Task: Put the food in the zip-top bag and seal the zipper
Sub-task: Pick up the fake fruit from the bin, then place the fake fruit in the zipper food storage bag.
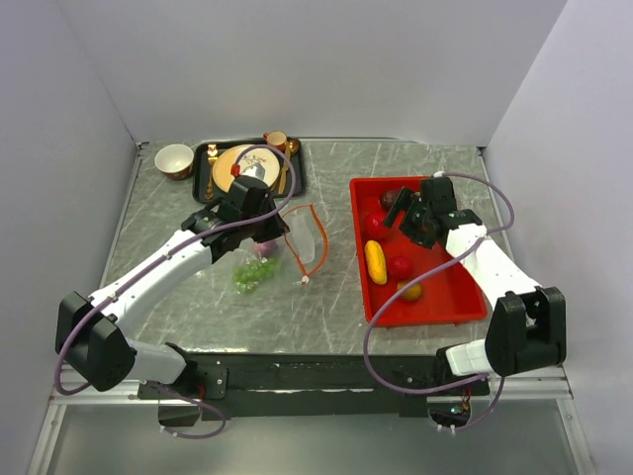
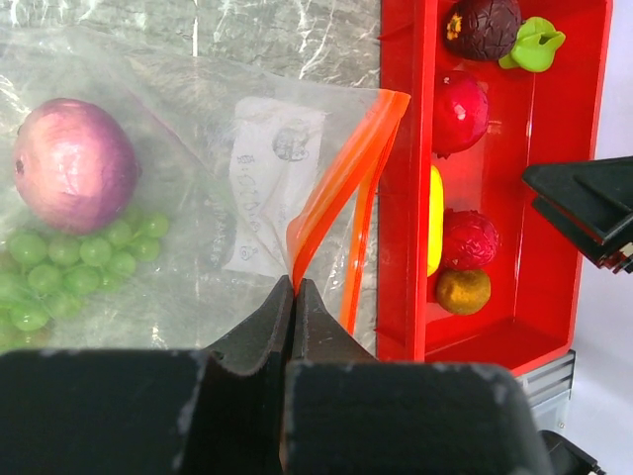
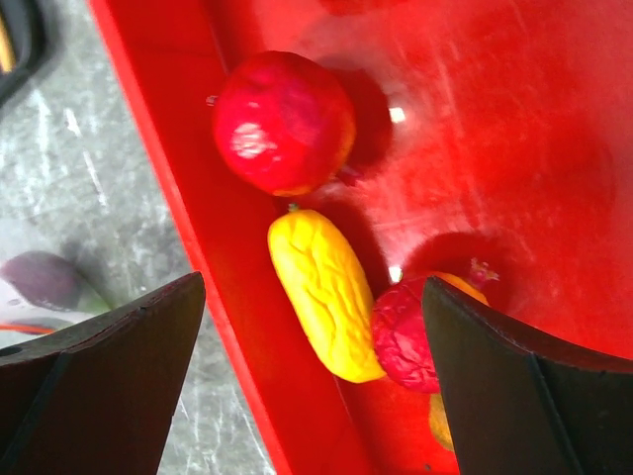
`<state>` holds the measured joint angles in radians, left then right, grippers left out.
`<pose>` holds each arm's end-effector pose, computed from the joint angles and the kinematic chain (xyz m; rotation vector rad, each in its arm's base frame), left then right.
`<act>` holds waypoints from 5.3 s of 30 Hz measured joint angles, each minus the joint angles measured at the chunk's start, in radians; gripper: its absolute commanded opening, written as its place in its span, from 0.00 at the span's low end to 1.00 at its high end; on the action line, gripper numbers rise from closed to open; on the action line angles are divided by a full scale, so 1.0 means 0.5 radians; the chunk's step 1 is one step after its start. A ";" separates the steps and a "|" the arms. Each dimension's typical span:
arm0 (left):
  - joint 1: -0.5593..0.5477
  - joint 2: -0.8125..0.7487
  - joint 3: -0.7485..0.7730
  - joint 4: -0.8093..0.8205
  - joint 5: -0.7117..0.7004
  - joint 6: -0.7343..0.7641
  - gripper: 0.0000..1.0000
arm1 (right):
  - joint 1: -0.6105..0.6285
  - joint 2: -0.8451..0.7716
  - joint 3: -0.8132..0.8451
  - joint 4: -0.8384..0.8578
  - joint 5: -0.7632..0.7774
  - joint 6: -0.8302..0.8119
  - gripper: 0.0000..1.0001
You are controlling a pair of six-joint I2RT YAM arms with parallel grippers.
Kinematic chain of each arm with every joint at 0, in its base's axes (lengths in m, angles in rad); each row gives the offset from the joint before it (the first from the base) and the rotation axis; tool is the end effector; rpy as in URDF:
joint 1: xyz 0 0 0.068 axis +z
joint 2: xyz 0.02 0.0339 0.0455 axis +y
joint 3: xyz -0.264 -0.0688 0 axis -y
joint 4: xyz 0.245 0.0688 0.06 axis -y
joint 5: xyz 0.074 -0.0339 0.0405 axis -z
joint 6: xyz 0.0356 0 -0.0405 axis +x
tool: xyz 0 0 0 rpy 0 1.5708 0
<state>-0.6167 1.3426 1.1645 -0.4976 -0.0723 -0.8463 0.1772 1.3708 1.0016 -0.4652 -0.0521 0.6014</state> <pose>0.2442 -0.1699 0.3178 -0.3085 2.3208 -0.6876 0.2864 0.0532 0.2586 0.4911 2.3973 0.4173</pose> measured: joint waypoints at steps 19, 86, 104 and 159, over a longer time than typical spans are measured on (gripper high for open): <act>0.000 0.010 -0.007 0.002 0.045 0.037 0.01 | -0.015 -0.169 -0.462 -0.052 0.021 0.022 0.82; 0.000 0.010 -0.007 -0.002 0.045 0.037 0.01 | 0.011 -0.491 -0.397 0.253 -0.644 -0.062 0.00; 0.000 0.009 -0.037 0.001 0.046 0.028 0.01 | 0.589 -0.202 -0.053 0.407 -0.817 -0.053 0.00; 0.000 -0.086 0.091 -0.107 0.027 0.043 0.01 | 0.603 -0.217 0.202 0.099 0.093 -0.134 1.00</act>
<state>-0.6167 1.2995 1.2098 -0.5510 -0.0586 -0.8249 0.4789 1.2621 1.1027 -0.4156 -0.0055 0.5346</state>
